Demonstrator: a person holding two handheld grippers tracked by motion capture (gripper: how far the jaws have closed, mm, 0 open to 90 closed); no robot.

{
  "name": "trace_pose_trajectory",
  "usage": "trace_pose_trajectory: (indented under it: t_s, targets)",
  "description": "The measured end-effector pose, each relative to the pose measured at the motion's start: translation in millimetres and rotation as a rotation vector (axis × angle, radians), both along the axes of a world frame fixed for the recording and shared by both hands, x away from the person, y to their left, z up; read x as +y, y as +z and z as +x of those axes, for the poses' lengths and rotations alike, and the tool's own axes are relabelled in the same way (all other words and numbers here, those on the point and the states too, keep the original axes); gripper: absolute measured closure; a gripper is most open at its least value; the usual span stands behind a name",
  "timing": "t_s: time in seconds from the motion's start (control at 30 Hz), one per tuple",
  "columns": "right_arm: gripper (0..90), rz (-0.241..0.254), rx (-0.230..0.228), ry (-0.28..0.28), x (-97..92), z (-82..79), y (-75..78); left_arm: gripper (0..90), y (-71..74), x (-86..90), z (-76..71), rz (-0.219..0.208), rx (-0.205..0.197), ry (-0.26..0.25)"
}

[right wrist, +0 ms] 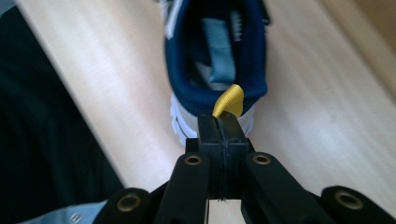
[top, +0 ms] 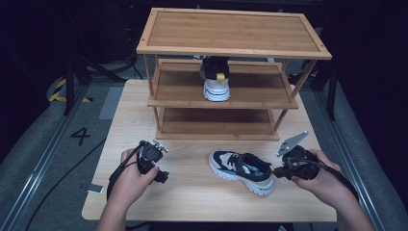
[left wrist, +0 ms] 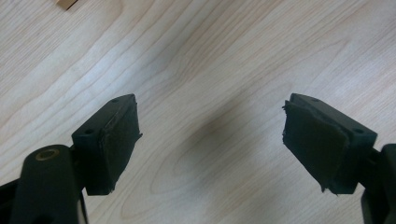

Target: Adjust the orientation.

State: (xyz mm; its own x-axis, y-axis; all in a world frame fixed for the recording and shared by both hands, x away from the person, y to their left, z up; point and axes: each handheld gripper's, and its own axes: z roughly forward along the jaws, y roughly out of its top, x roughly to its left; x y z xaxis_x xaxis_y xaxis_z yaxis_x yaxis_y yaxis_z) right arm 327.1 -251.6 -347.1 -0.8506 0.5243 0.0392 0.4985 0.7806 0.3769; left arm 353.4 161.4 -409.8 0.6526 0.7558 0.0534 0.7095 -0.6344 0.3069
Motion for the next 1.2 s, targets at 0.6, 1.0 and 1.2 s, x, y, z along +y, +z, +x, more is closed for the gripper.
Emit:
trace_pose_trajectory:
  t_s: [0.6,1.0,1.2]
  targets:
    - [59.4,0.036,-0.061,0.024,6.2,-16.4,10.5,18.6,-7.7,-4.1,2.1,0.009,0.034,-0.015]
    - [56.1,0.026,-0.152,-0.01,34.3,29.8,-24.8,18.6,-10.9,18.7,-17.2,0.017,0.041,0.044]
    - [62.9,-0.012,-0.157,-0.005,50.8,39.6,-39.6,18.5,-13.5,26.1,-22.3,0.012,0.051,0.068]
